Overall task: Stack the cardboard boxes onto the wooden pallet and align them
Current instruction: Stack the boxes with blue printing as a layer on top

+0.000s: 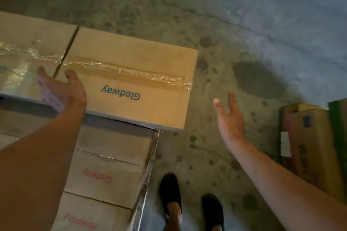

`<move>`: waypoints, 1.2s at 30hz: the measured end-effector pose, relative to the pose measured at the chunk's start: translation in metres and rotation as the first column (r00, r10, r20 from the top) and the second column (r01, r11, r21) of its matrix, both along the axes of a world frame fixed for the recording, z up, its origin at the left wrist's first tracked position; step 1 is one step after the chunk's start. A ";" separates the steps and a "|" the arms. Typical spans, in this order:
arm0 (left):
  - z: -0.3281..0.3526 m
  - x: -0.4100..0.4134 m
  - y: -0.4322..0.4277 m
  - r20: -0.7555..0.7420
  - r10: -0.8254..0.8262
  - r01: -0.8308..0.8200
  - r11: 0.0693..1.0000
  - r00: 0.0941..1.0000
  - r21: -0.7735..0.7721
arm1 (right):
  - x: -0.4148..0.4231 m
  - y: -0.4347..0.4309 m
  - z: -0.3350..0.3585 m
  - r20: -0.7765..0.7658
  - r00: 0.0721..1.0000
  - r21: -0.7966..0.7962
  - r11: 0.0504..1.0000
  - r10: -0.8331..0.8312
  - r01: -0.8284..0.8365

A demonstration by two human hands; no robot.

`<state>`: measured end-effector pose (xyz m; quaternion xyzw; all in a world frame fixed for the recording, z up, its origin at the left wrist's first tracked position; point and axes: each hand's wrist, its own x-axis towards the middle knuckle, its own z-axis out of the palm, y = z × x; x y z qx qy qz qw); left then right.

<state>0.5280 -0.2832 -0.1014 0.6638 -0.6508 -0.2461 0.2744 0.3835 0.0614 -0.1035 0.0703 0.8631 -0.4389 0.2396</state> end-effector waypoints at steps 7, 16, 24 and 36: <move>0.116 -0.110 0.071 0.213 -0.732 0.758 0.646 0.647 -0.084 | -0.063 0.053 0.115 -0.234 0.969 0.161 0.980 -0.079 0.119; 0.268 -0.259 0.303 0.189 -0.982 0.990 -0.029 -0.003 -0.138 | -0.068 0.233 0.276 -0.459 0.622 0.001 0.700 -0.634 0.714; 0.286 -0.340 0.498 0.123 -0.920 0.900 -0.391 -0.373 -0.194 | -0.037 0.381 0.269 -0.400 0.306 -0.033 0.347 -0.864 0.937; 0.181 -0.442 0.644 0.152 -0.824 0.838 -0.540 -0.546 0.081 | -0.044 0.489 0.148 -0.108 -0.004 -0.010 -0.003 -0.994 1.000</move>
